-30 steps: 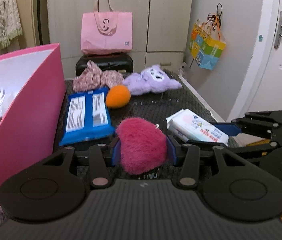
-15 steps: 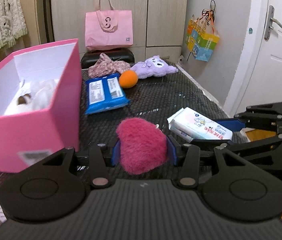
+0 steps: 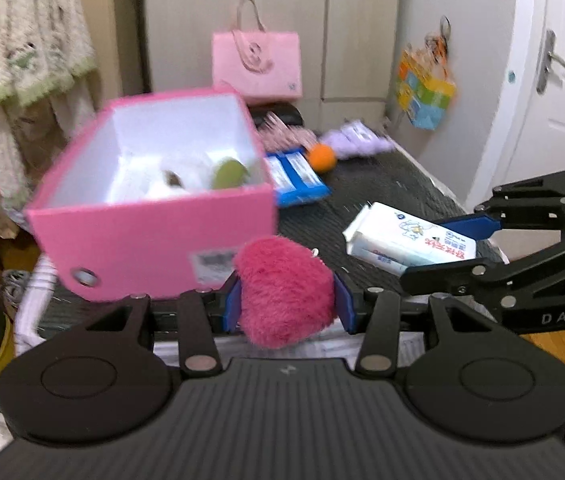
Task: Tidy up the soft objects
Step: 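Lower the heart and wipes pack into the pink box and open both grippers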
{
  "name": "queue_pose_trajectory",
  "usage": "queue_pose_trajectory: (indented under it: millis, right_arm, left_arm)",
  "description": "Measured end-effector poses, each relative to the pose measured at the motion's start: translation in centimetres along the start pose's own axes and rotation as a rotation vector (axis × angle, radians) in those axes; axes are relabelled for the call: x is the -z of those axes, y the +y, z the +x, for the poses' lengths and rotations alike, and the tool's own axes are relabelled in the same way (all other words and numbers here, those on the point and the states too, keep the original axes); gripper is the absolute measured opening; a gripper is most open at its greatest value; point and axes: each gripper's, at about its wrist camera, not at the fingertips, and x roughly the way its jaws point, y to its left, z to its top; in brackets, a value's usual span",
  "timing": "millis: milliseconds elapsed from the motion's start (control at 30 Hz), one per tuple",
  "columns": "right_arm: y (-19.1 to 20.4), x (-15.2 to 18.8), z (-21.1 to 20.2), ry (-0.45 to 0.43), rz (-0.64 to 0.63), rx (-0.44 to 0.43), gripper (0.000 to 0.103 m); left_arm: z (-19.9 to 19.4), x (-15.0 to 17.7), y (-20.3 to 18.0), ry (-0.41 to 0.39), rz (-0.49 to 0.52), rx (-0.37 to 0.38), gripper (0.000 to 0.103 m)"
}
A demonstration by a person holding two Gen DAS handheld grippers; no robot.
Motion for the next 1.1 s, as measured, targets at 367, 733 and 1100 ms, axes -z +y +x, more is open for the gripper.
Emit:
queue_pose_trajectory:
  millis: [367, 733, 1100]
  right_arm:
    - [0.0, -6.6, 4.3, -0.081, -0.042, 0.038, 0.045]
    - [-2.1, -11.7, 11.6, -0.031, -0.062, 0.079, 0.045]
    - [-4.8, -14.9, 19.0, 0.082, -0.12, 0.11, 0.045]
  left_arm:
    - [0.6, -5.1, 5.7, -0.11, -0.028, -0.049, 0.046]
    - [7.6, -9.3, 11.6, -0.035, -0.095, -0.059, 0.046]
    - [14.2, -13.1, 14.4, 0.129, -0.073, -0.042, 0.046]
